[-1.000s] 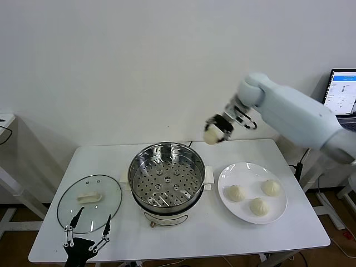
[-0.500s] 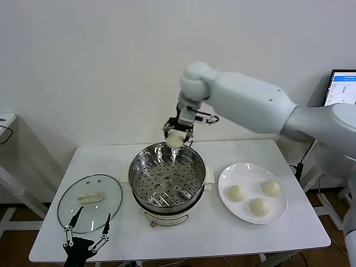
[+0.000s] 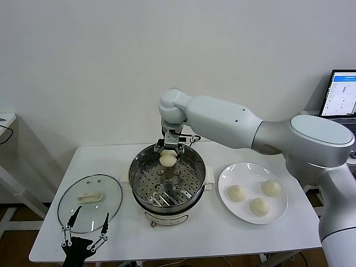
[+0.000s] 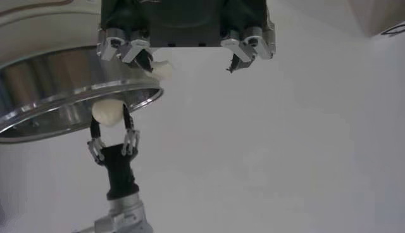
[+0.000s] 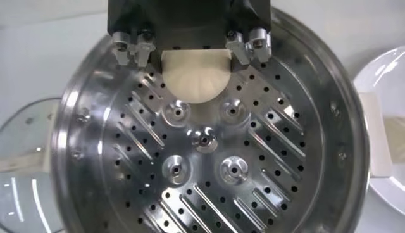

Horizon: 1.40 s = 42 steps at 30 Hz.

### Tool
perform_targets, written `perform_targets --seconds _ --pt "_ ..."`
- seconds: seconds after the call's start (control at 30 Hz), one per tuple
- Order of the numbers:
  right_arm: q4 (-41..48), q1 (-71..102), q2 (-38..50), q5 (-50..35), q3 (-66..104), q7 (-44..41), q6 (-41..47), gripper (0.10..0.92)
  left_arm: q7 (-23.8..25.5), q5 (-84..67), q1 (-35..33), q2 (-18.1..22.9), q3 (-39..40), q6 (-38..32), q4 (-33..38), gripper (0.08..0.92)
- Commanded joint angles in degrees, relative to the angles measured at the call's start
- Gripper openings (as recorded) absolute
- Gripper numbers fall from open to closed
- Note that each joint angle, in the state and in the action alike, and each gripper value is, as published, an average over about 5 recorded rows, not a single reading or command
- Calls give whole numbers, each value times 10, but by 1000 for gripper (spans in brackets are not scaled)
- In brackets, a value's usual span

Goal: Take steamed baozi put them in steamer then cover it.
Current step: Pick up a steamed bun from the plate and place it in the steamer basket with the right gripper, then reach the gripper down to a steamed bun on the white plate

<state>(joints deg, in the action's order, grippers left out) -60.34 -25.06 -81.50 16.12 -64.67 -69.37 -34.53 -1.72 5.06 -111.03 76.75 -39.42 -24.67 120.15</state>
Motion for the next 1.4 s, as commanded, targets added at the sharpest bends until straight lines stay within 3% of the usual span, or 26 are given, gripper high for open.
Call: perform_targets --seconds 0.03,0.5,0.67,0.87,1.13,1.27,1.4 --pt "20 19 -20 24 -5 1 3 712 -2 0 0 0 -2 -1 2 823" --pt "43 29 -38 25 -1 9 12 752 -5 -6 0 2 -14 -3 9 823" --pt "14 19 -17 9 9 0 20 810 -5 -11 0 2 -16 -2 12 823" --pt "-56 -32 62 -101 45 -47 103 822 -5 -11 1 4 -12 1 17 823" --pt "-60 -147 210 -358 -11 -65 321 823 -5 -8 3 2 -6 0 15 823" --pt "-39 -150 273 -409 -70 -74 385 823 -5 -3 4 1 -2 -2 13 823" --pt "-46 -125 327 -404 -122 -62 409 823 -6 -2 5 -1 0 -2 15 823"
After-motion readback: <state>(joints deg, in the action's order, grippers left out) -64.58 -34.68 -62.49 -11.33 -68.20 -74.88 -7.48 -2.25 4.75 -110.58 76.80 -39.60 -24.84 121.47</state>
